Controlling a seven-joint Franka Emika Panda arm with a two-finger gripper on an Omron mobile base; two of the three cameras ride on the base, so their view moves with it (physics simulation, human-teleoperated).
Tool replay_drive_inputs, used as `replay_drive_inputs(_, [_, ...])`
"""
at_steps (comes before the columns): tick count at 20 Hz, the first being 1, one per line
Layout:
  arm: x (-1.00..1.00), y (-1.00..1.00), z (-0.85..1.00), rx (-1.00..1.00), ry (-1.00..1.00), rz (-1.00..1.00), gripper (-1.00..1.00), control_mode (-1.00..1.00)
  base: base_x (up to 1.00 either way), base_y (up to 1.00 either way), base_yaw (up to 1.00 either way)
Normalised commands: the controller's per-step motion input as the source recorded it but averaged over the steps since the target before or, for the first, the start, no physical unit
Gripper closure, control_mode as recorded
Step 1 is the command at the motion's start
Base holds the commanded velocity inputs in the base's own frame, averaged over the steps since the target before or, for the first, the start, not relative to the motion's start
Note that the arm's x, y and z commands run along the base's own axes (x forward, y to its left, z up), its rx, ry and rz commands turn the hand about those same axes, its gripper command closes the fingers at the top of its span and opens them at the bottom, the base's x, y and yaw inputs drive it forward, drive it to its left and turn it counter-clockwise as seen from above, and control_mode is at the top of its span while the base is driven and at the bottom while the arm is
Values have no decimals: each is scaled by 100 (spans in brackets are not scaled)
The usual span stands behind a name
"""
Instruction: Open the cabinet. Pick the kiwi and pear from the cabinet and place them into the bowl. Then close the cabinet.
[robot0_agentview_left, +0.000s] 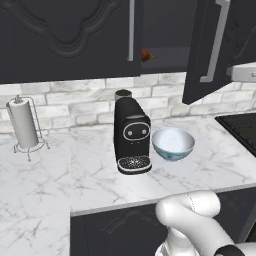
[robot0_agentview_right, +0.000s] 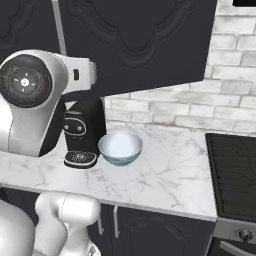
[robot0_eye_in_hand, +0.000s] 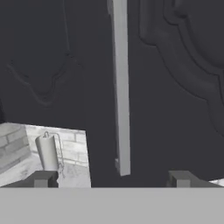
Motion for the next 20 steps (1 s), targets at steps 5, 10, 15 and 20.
replay_drive_inputs(5, [-36, 57, 3, -11, -2, -2, -100, -100, 0, 0, 0])
replay_drive_inputs(10, [0, 54, 0, -7, 0, -9, -100, -100, 0, 0, 0])
replay_drive_inputs(15, [0, 21, 0, -4, 0, -6, -100, -100, 0, 0, 0])
replay_drive_inputs(20, [0, 3, 0, -1, 0, 0, -100, -100, 0, 0, 0])
